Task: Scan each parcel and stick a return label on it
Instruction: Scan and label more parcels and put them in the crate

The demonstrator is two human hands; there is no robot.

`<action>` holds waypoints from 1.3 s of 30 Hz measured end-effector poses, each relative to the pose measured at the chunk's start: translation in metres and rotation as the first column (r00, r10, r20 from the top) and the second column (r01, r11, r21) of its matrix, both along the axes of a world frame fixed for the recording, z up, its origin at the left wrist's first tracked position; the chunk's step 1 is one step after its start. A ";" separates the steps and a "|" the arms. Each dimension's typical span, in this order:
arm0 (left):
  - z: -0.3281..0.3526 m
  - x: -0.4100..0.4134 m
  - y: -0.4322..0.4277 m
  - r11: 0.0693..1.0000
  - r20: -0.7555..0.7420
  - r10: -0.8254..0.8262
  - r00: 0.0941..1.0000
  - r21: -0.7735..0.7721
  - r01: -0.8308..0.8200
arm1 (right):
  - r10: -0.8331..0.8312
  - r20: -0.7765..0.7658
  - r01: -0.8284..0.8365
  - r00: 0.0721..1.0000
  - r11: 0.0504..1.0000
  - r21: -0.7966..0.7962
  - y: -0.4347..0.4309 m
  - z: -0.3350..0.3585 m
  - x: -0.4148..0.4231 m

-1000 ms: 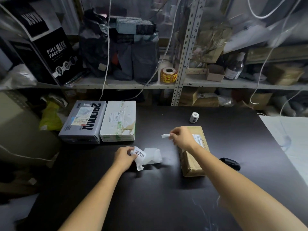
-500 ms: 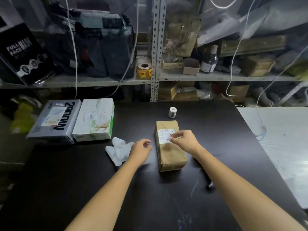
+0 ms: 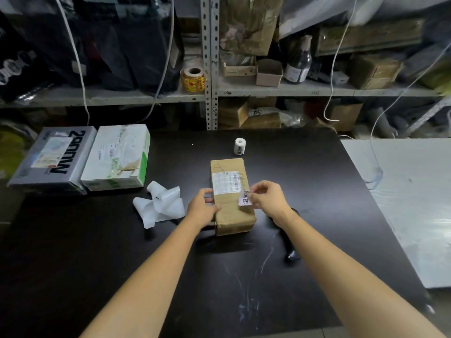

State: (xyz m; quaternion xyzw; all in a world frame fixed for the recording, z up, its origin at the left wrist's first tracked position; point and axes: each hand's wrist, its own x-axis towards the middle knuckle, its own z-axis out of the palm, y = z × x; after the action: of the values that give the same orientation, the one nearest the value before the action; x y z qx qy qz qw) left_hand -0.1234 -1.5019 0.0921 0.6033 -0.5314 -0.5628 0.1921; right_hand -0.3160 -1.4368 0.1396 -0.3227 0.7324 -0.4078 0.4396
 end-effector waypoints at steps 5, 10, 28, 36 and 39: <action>0.001 -0.002 0.001 1.000 -0.027 0.010 1.000 0.013 -0.009 | -0.002 0.095 0.004 0.995 1.000 -0.016 0.001 0.002 0.006; 0.002 -0.001 0.001 1.000 -0.033 -0.006 0.999 0.016 0.007 | 0.026 0.016 -0.026 1.000 1.000 -0.008 0.003 0.003 0.011; 0.004 0.002 0.004 0.998 -0.084 0.007 0.996 0.056 -0.003 | 0.003 -0.350 -0.005 0.937 1.000 -0.004 0.013 -0.030 0.021; 0.006 0.004 0.006 0.997 -0.106 -0.013 0.994 0.073 0.021 | -0.004 -0.113 0.008 0.994 0.999 0.034 0.015 -0.032 0.009; 0.006 0.006 0.005 0.995 -0.110 -0.008 0.994 0.095 0.019 | -0.067 -0.020 0.068 0.998 0.998 0.017 0.010 -0.035 0.008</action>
State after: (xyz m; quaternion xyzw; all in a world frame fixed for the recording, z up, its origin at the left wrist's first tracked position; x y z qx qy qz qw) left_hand -0.1174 -1.4968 0.0981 0.5765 -0.4965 -0.6211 0.1879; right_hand -0.3081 -1.4271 0.1050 -0.2980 0.7506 -0.4128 0.4211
